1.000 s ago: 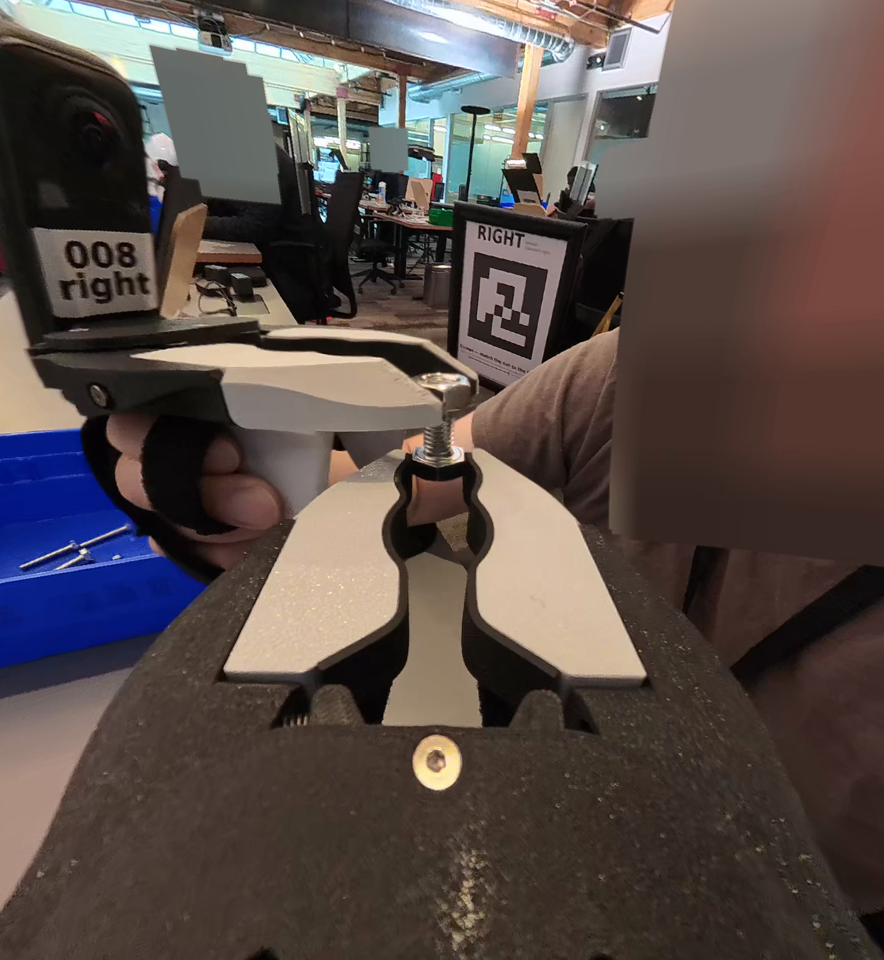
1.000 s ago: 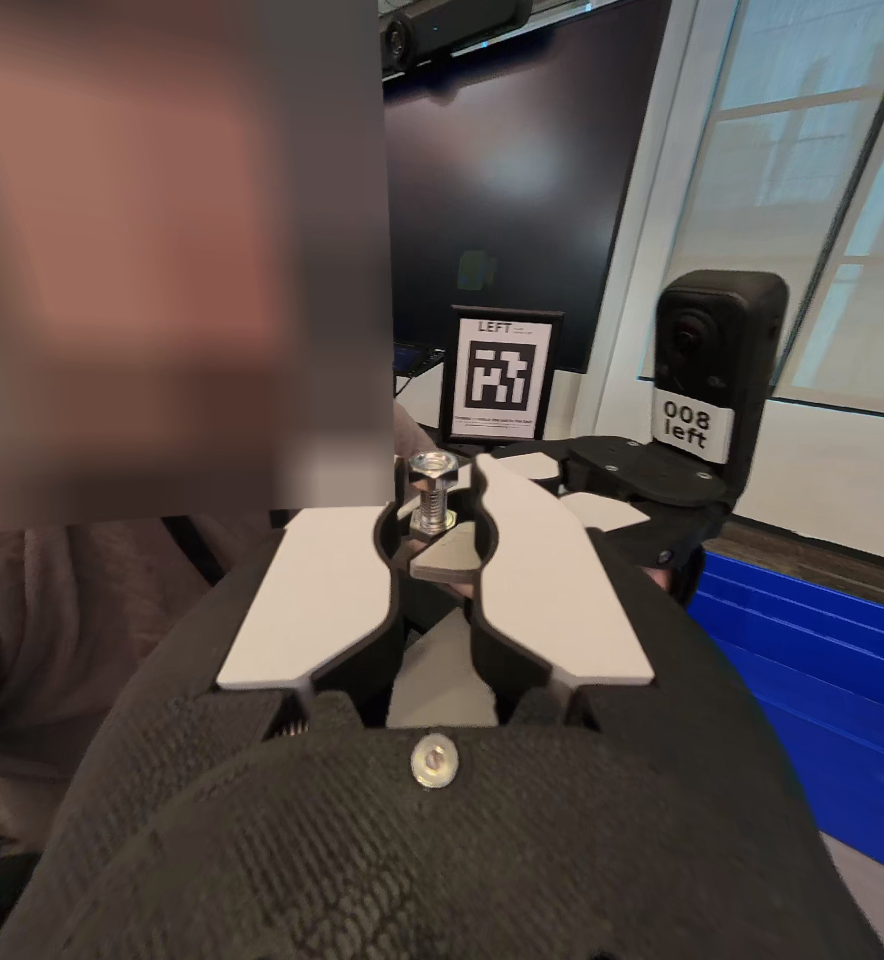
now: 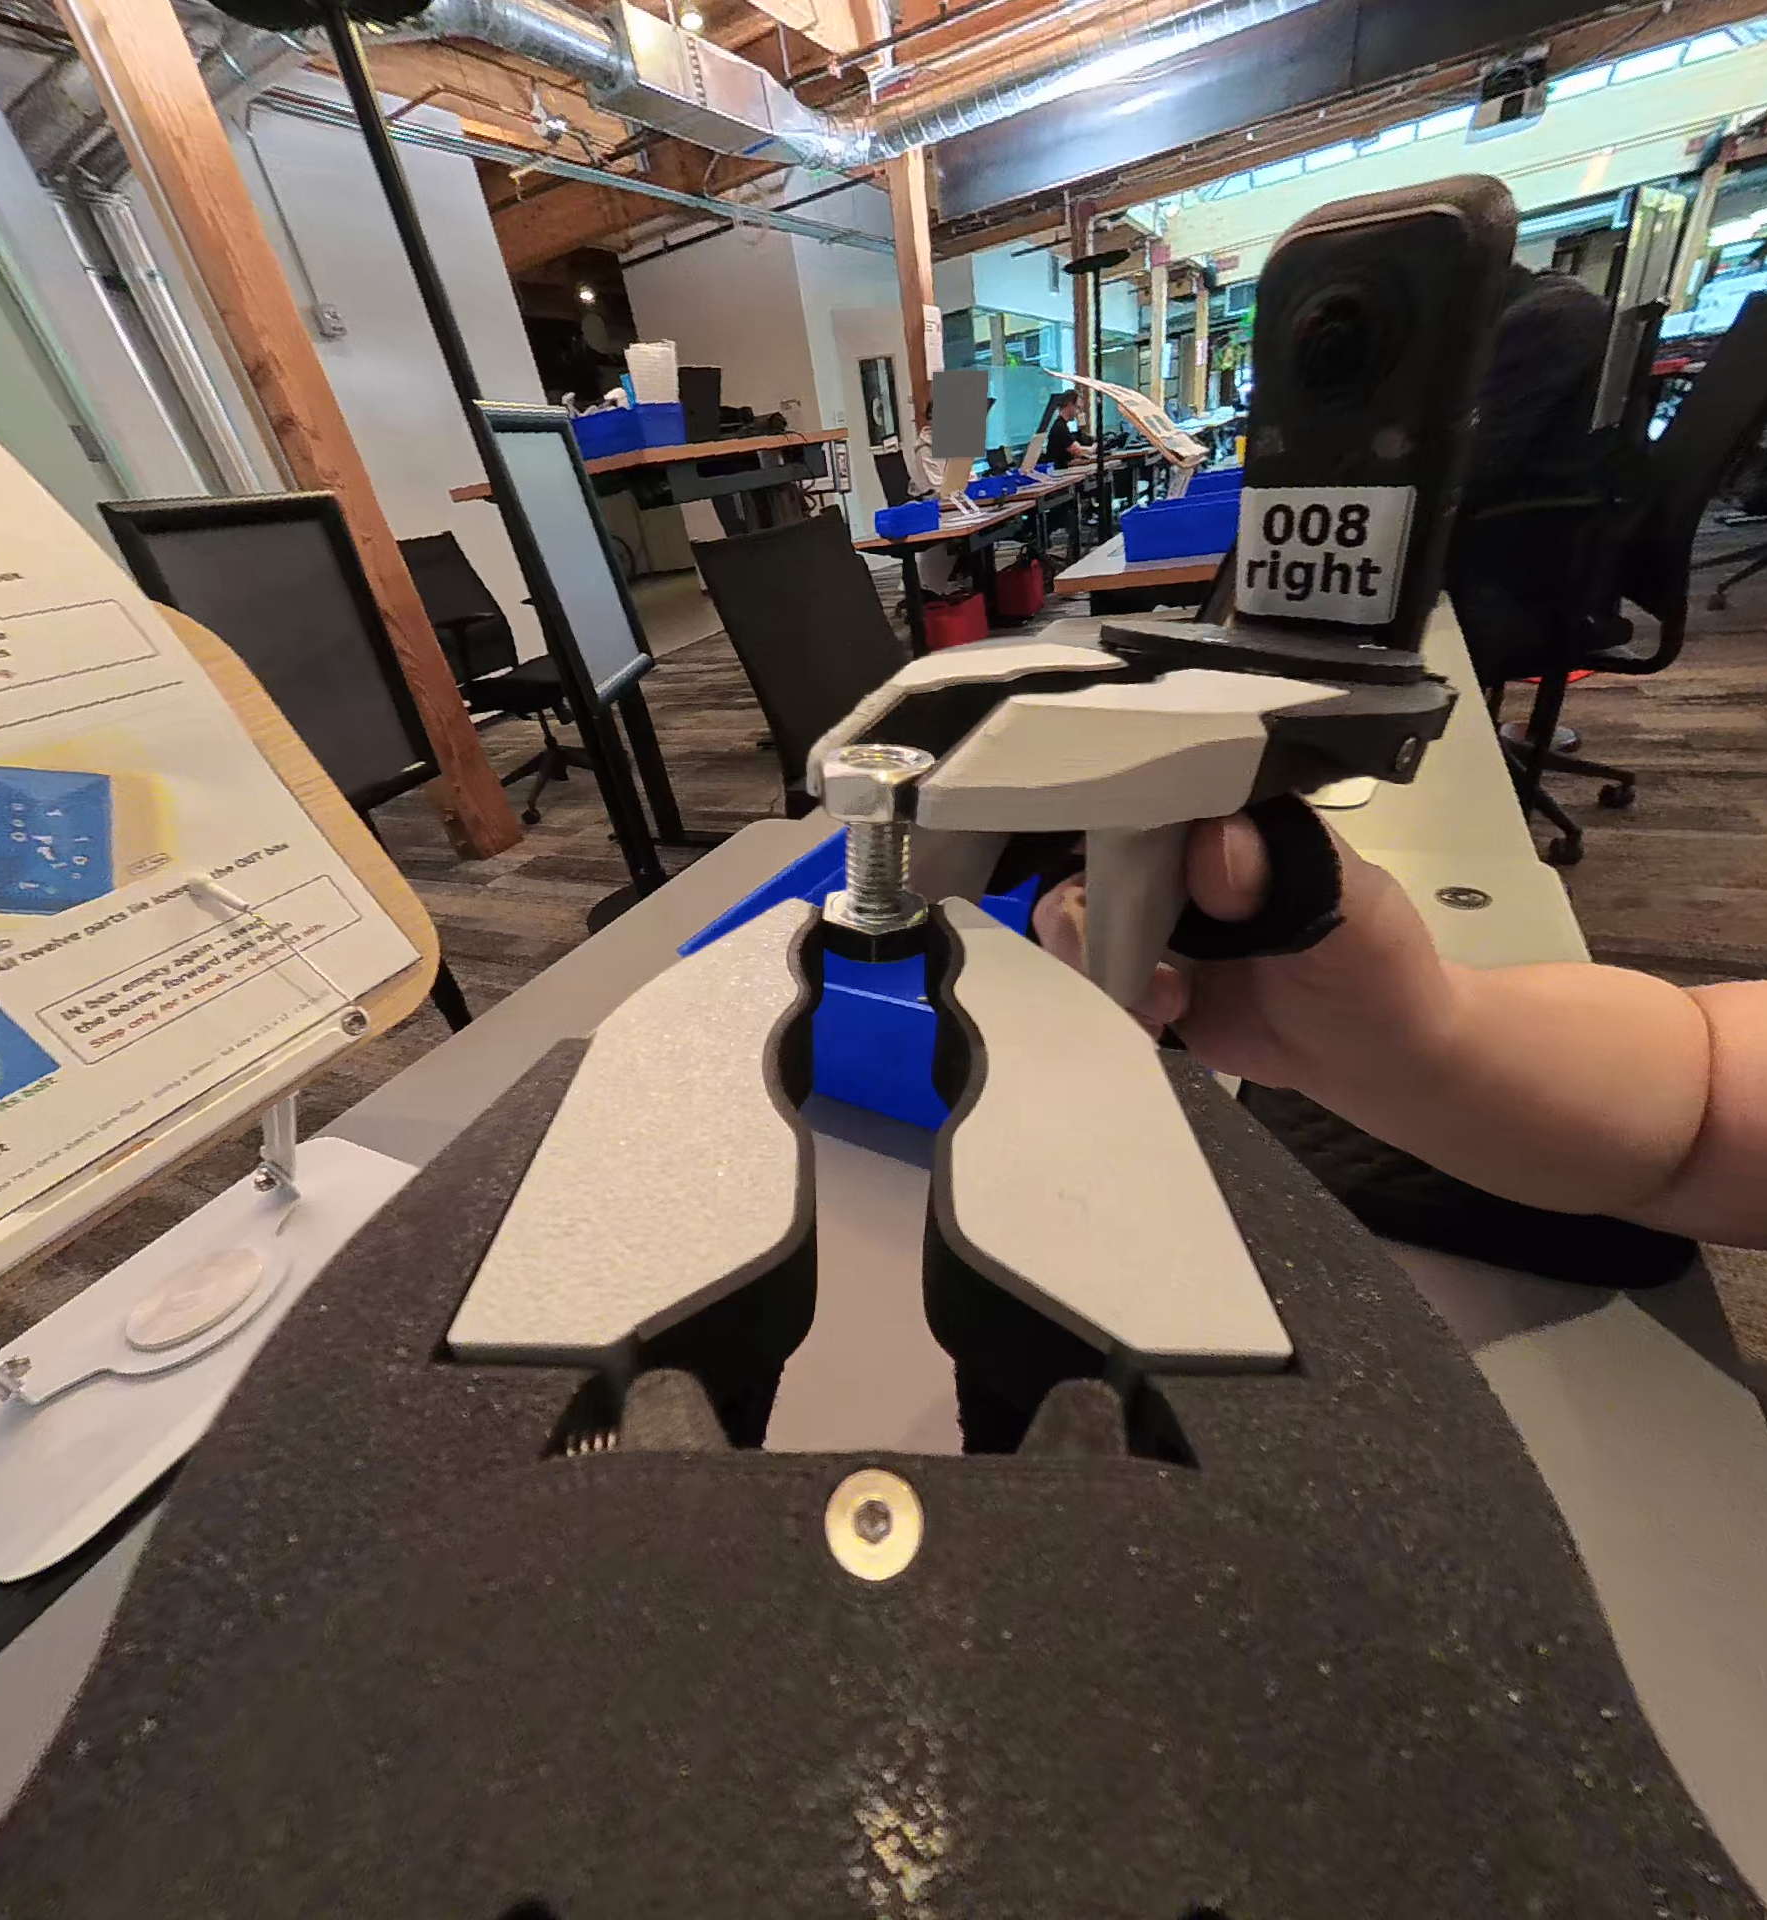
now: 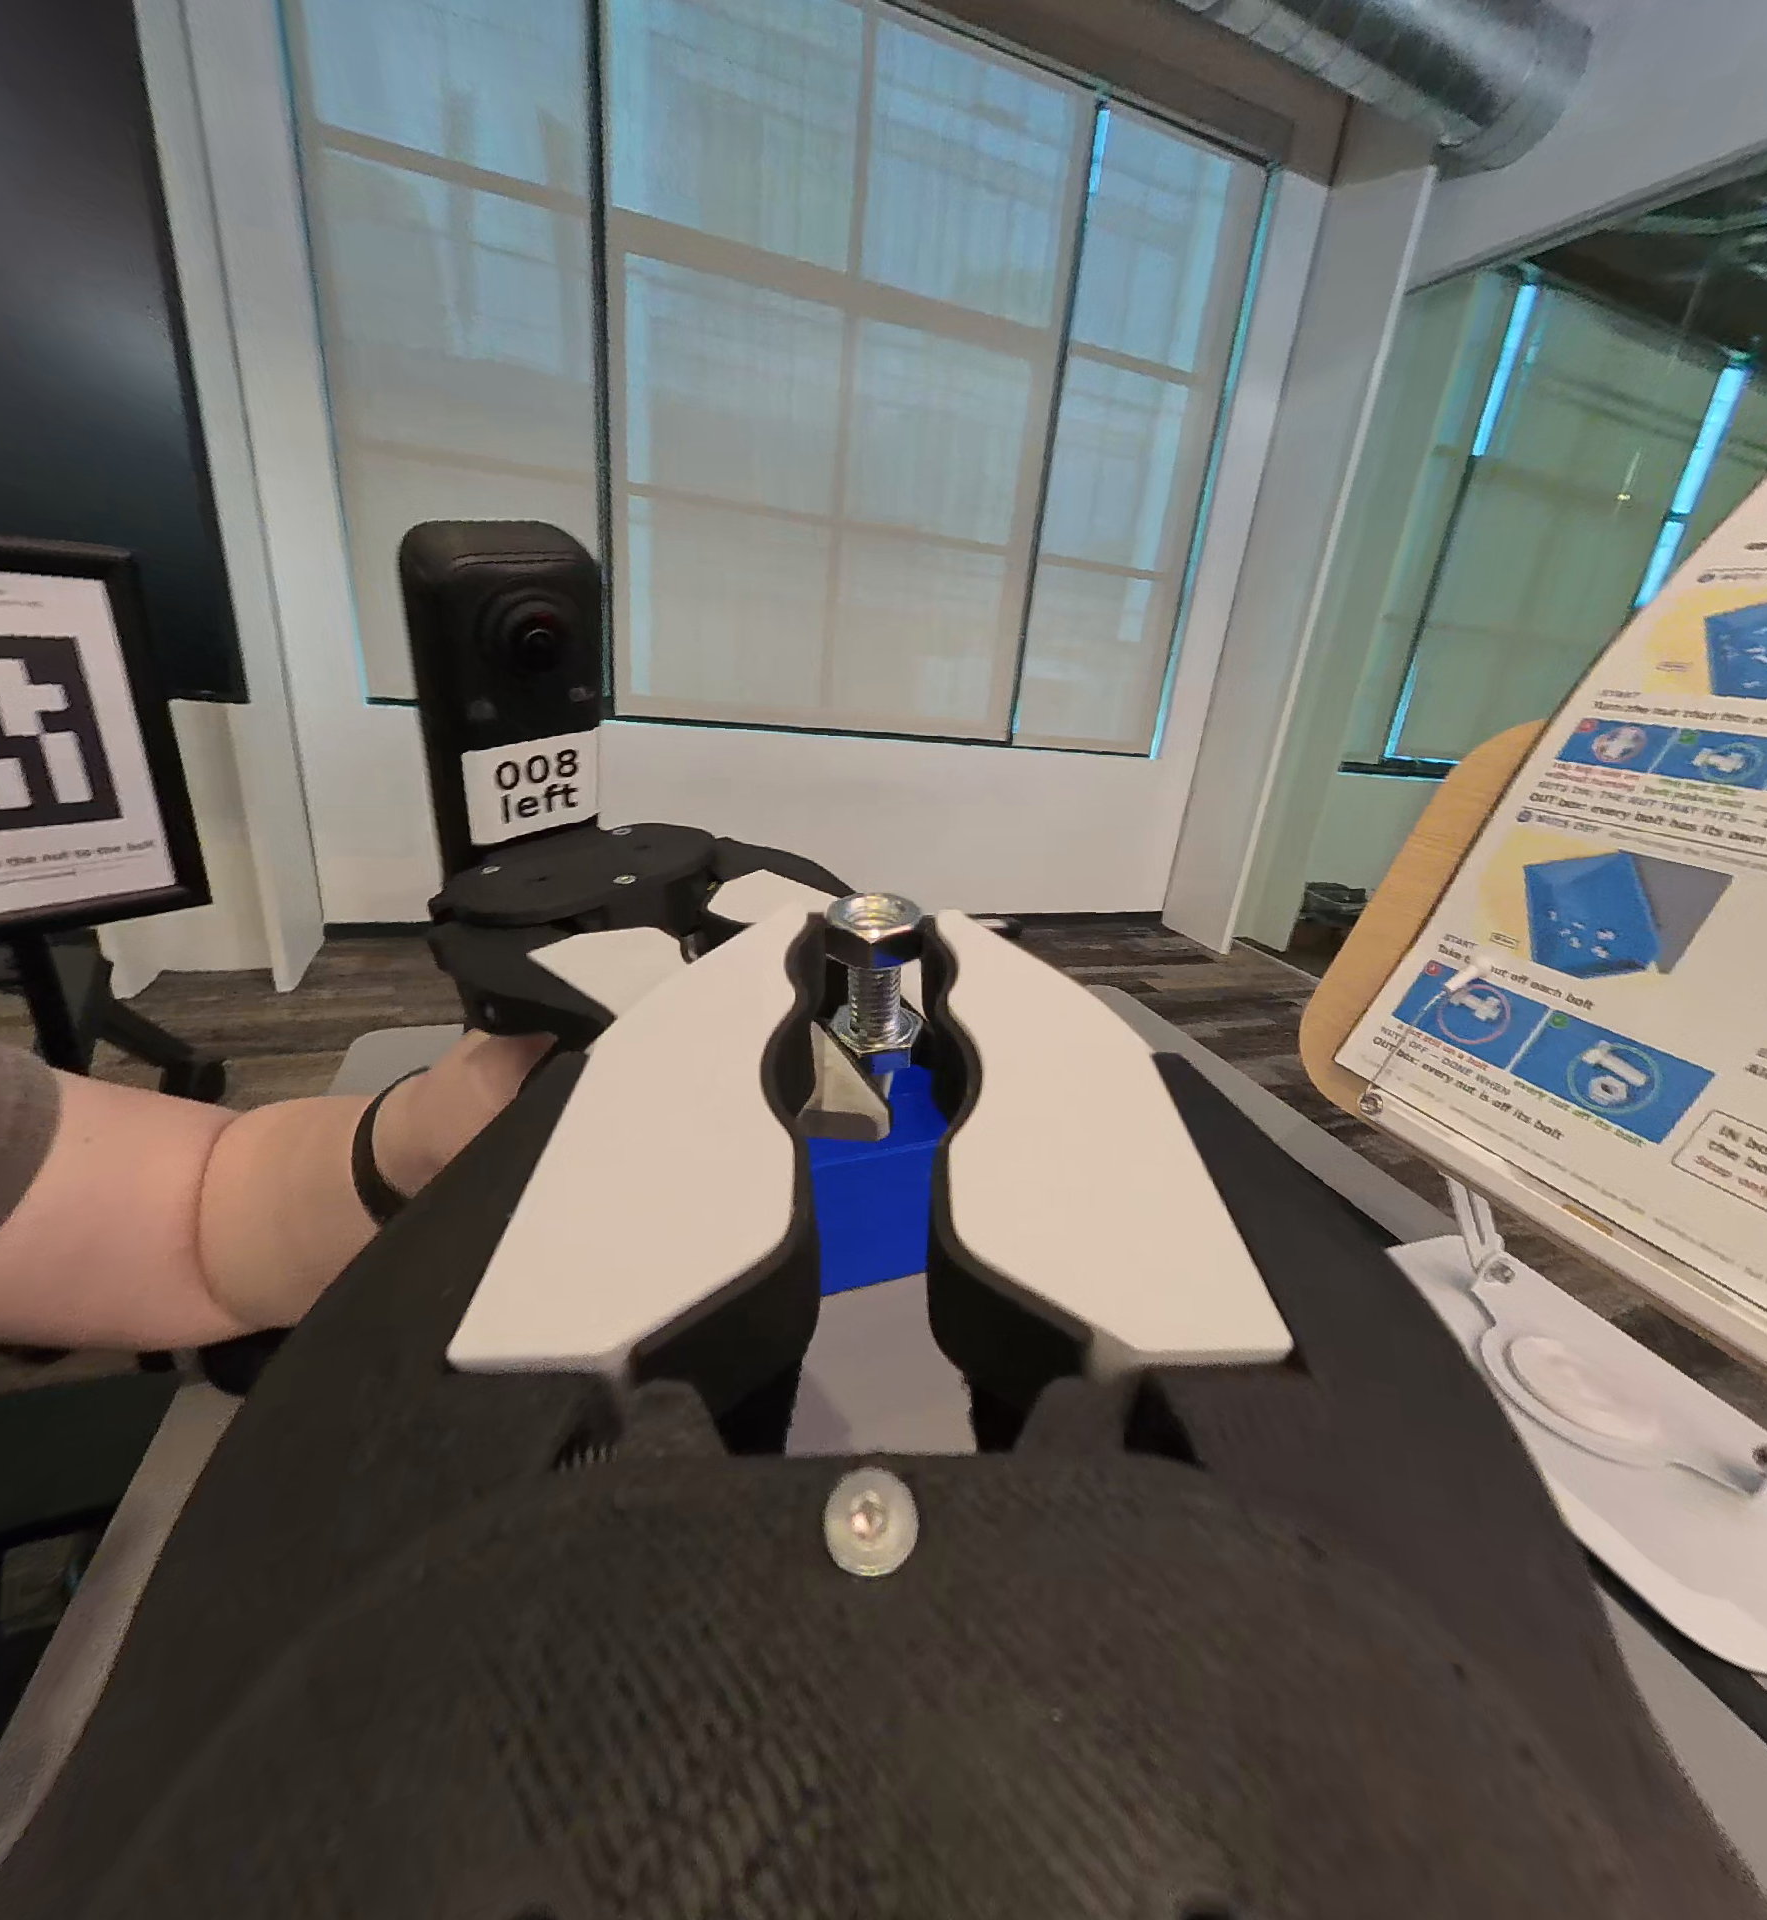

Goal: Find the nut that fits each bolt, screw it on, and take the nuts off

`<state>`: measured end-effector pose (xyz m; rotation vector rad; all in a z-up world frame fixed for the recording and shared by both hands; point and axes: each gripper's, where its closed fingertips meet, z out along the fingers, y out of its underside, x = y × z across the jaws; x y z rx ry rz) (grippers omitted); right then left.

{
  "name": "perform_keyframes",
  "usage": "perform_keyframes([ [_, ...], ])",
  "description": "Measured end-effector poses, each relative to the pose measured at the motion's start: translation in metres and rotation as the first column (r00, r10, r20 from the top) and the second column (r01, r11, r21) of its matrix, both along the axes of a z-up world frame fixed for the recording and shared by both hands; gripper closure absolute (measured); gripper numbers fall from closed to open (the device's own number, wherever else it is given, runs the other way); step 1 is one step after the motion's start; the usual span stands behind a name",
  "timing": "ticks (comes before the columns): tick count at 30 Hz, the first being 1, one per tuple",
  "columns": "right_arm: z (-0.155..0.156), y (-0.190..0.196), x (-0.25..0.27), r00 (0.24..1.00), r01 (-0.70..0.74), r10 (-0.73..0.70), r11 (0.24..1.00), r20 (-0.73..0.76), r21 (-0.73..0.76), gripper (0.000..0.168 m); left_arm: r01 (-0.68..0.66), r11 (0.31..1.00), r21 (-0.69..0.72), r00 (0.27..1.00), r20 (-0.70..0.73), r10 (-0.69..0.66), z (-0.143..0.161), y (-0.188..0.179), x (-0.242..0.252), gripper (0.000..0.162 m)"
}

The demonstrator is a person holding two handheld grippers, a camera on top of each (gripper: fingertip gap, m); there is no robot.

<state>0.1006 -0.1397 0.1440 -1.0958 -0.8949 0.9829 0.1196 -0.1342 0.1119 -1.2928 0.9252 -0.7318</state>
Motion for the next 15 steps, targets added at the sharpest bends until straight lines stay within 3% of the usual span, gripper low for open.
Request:
perform_keyframes([
  [3,0.001,-0.007,0.000,0.993,-0.116,0.116,0.993,0.011,-0.006,0.150,0.085,0.996,-0.019,0.996,-0.009,-0.086,0.001,-0.008,0.002,0.144],
  [6,0.005,-0.024,0.004,0.941,-0.340,0.340,0.940,-0.004,-0.031,0.150,0.264,0.962,-0.073,0.964,0.003,-0.265,0.005,-0.029,0.007,0.144],
  [11,0.000,-0.058,0.017,0.718,-0.696,0.694,0.717,-0.056,-0.038,0.150,0.546,0.811,-0.208,0.834,0.043,-0.550,-0.002,-0.070,0.018,0.144],
  [15,-0.007,-0.070,0.021,0.593,-0.806,0.802,0.590,-0.080,-0.056,0.150,0.638,0.720,-0.274,0.757,0.056,-0.650,-0.010,-0.084,0.021,0.144],
])
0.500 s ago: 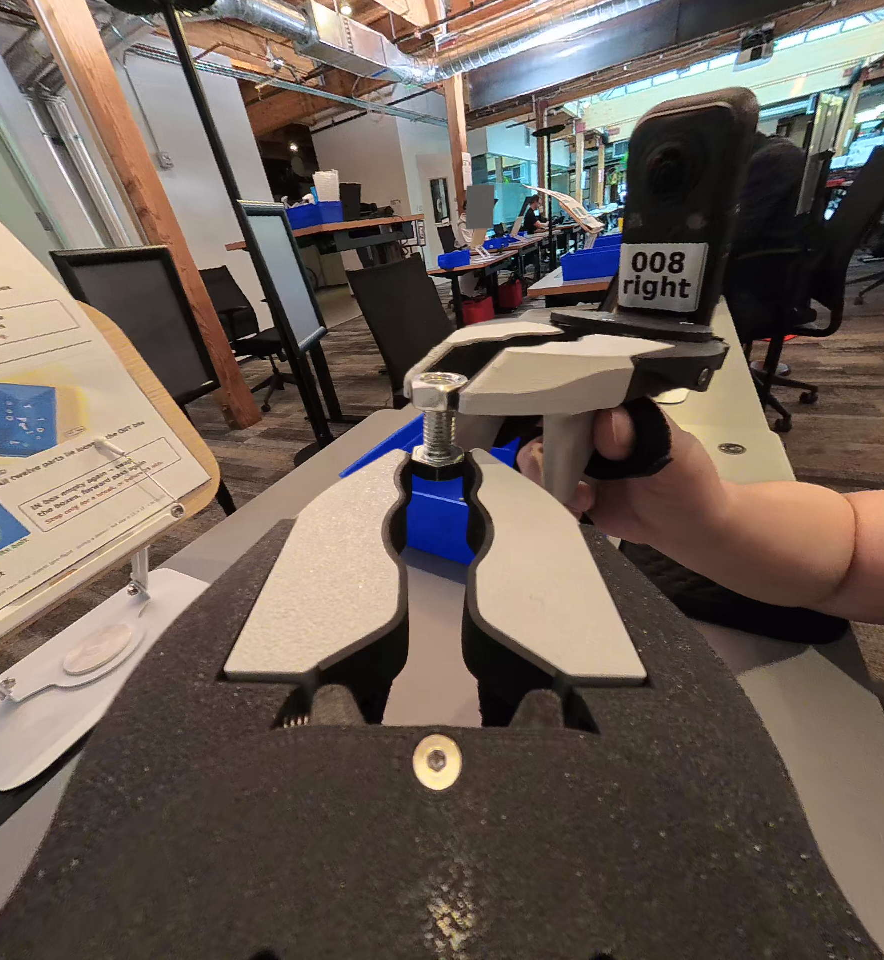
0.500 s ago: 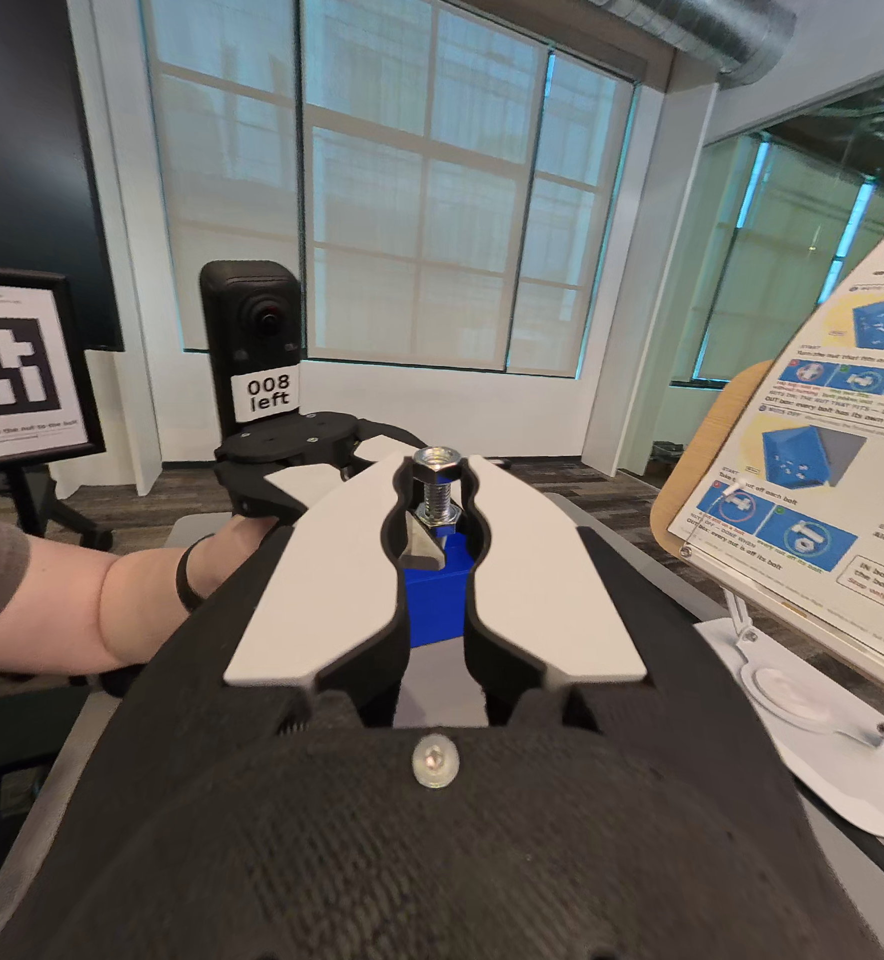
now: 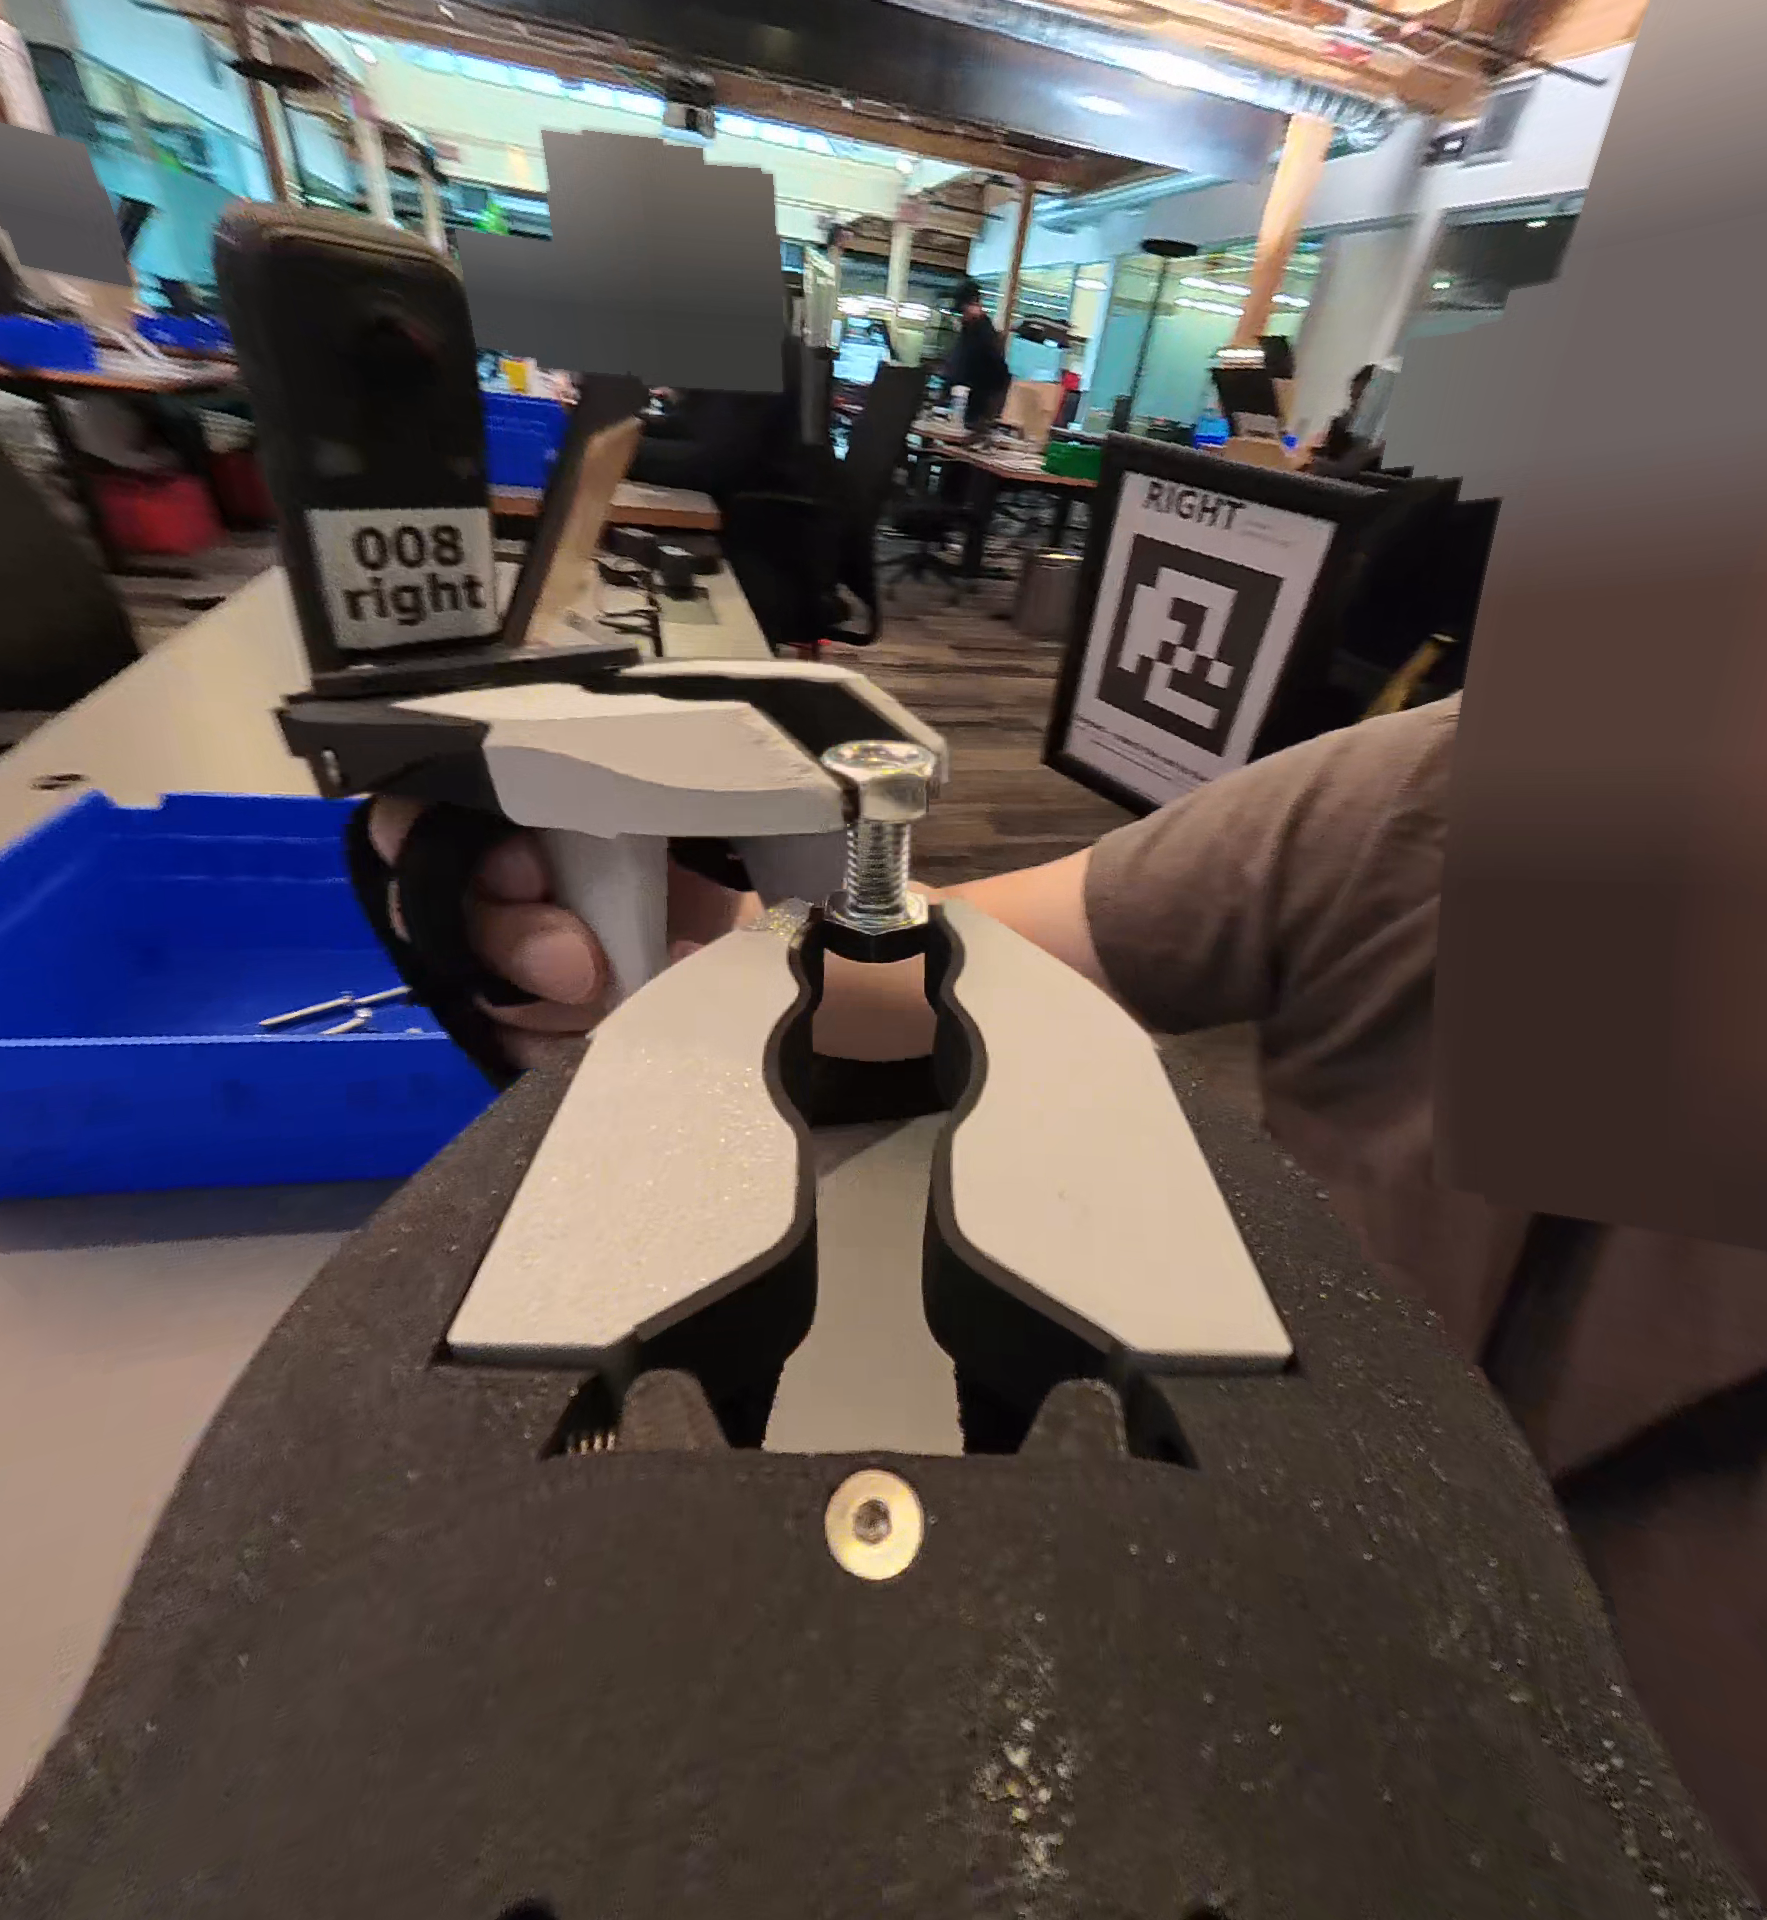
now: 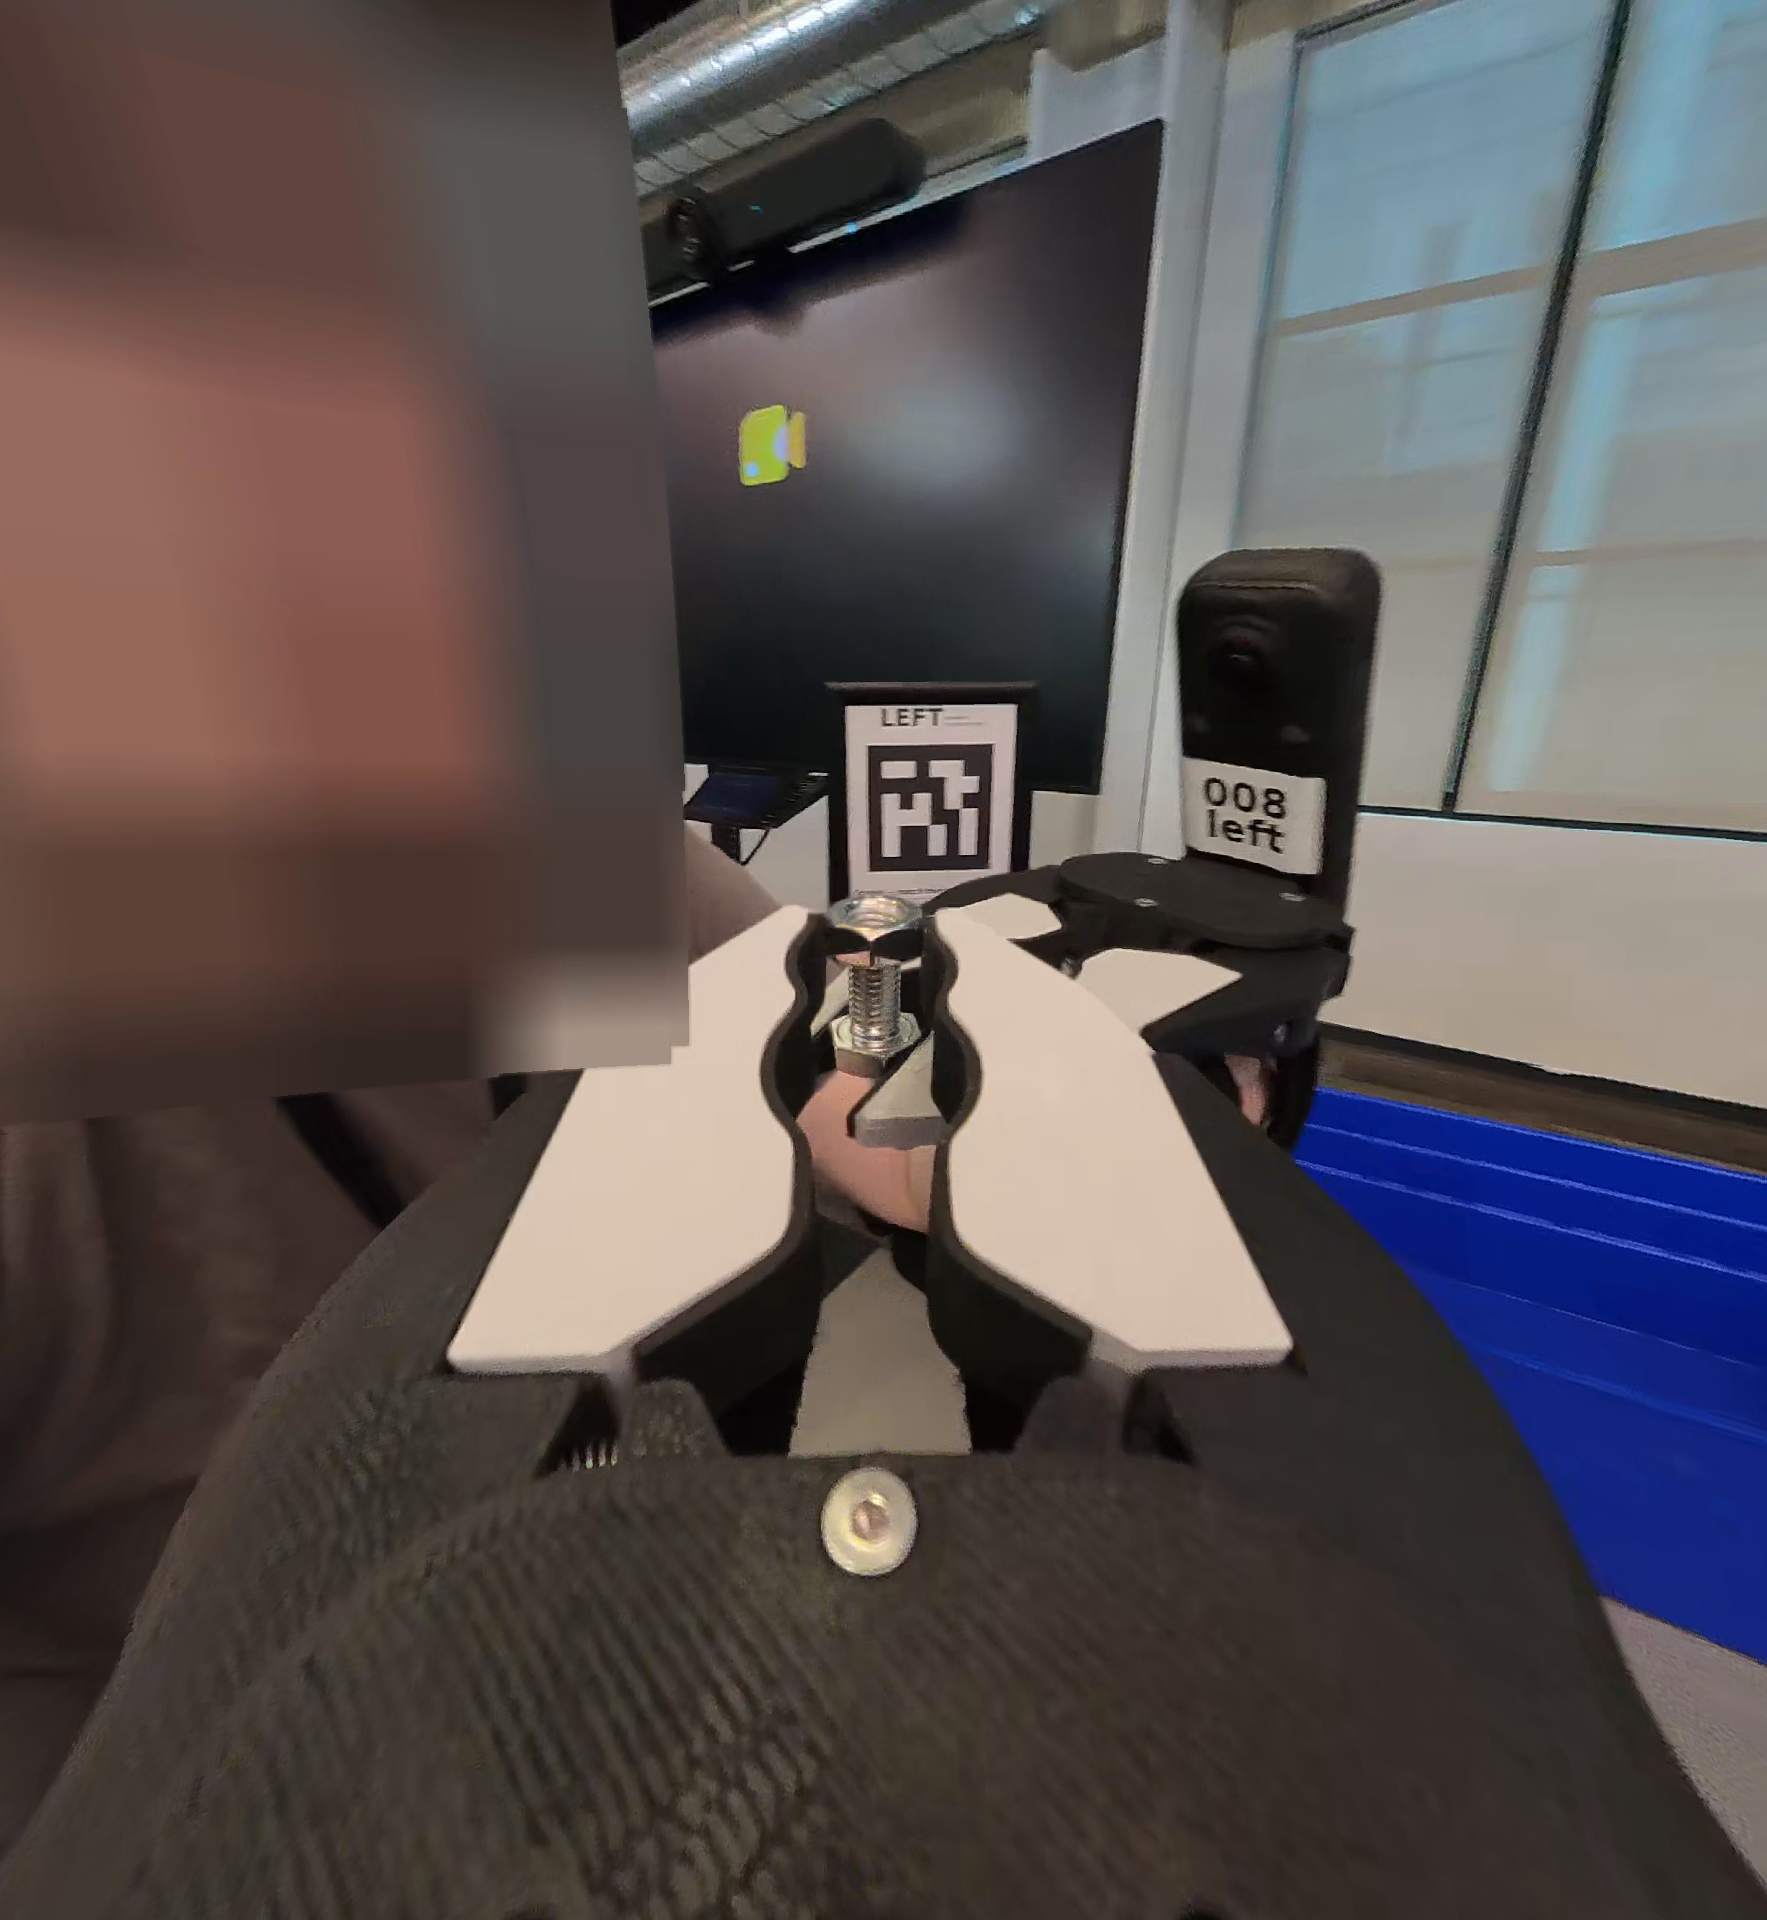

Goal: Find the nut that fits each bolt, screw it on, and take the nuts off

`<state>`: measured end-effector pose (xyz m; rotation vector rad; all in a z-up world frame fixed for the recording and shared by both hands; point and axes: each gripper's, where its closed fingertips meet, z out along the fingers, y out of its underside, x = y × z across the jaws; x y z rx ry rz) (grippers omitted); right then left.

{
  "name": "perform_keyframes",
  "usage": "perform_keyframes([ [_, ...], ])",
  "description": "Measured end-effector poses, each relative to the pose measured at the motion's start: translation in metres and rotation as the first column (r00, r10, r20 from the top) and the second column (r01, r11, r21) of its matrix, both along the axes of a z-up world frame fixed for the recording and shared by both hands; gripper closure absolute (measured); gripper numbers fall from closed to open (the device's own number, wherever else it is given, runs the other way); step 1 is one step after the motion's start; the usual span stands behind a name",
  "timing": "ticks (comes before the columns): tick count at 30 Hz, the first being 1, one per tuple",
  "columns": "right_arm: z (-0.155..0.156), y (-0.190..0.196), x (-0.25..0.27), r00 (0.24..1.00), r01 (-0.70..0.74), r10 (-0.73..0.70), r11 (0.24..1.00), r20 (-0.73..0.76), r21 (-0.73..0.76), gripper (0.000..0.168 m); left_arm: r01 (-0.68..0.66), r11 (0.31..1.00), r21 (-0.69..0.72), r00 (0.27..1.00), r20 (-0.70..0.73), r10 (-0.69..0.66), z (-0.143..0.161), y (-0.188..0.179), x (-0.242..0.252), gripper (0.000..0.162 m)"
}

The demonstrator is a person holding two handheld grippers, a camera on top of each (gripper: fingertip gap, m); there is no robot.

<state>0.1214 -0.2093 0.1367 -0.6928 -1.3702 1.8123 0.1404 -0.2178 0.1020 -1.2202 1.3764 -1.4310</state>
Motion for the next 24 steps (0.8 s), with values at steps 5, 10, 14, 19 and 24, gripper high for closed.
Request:
perform_keyframes([
  [5,-0.003,-0.006,0.002,0.999,-0.051,0.051,0.999,0.003,0.015,0.150,0.052,0.999,-0.007,0.999,-0.009,-0.052,-0.003,-0.007,0.001,0.144],
  [10,0.004,0.008,-0.002,0.994,0.106,-0.106,0.994,-0.029,0.028,0.130,-0.037,0.999,0.025,0.999,0.009,0.037,0.001,0.006,0.000,0.144],
  [14,0.011,0.039,-0.009,0.923,0.384,-0.383,0.923,-0.020,0.019,0.116,-0.278,0.956,0.089,0.960,0.061,0.274,0.006,0.038,-0.002,0.144],
  [19,0.017,0.071,-0.012,0.642,0.766,-0.761,0.637,-0.089,0.086,0.120,-0.624,0.754,0.205,0.781,0.150,0.606,0.011,0.082,-0.018,0.144],
  [24,0.007,0.076,-0.021,0.536,0.843,-0.843,0.532,-0.048,0.080,0.127,-0.710,0.665,0.232,0.702,0.165,0.693,0.009,0.093,-0.024,0.144],
])
